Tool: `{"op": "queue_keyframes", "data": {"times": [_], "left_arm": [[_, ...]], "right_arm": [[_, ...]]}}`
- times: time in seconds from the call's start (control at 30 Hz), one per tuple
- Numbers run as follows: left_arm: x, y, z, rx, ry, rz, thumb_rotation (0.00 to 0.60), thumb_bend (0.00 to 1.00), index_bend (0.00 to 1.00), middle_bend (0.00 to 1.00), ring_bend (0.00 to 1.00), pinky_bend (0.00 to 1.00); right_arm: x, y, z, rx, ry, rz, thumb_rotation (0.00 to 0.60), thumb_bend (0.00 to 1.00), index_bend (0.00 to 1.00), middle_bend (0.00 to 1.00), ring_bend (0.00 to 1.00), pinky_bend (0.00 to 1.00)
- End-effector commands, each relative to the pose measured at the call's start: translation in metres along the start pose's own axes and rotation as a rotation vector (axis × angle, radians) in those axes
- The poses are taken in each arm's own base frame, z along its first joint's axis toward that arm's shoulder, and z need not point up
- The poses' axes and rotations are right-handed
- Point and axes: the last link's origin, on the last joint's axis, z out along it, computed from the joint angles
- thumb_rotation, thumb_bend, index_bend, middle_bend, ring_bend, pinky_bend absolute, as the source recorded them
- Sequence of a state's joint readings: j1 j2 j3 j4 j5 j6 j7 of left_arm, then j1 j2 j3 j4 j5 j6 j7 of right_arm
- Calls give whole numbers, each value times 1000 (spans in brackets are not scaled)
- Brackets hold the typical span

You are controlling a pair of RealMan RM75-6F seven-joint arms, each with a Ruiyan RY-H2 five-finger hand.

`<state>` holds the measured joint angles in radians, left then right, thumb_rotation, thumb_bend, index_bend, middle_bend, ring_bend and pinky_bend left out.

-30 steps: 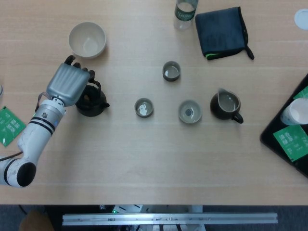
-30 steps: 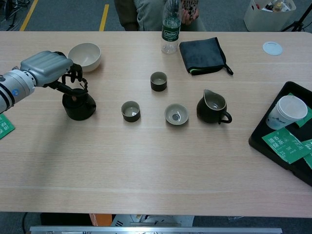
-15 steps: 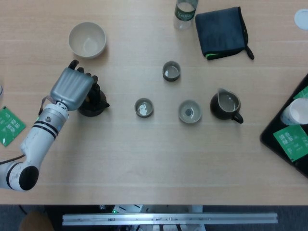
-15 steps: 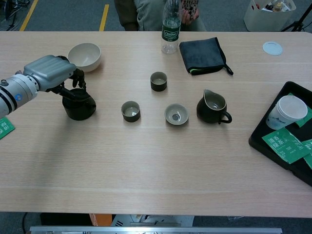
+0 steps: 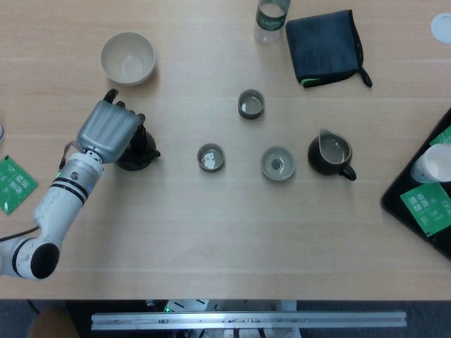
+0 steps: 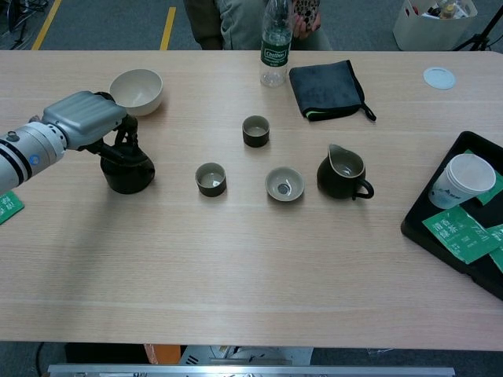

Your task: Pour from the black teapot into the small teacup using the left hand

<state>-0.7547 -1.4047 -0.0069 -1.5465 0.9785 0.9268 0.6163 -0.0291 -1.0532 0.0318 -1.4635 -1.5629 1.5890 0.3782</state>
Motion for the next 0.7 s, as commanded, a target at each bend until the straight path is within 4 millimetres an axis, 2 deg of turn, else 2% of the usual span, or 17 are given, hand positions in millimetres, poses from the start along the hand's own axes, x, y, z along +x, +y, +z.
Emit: {"op": "queue_keyframes", "data": {"times": [0.03,0.7], "left_arm": [[0,1,0,-2,0,4,199,205,479,520,360,136],[1,9,3,-20,-9,25,198,205,553,650,463,136]], "right_arm": [[0,0,0,-1,0,0,600,0,358,385,232,231],[1,3,-1,-11,5,4,600,0,358,385,232,231]]}}
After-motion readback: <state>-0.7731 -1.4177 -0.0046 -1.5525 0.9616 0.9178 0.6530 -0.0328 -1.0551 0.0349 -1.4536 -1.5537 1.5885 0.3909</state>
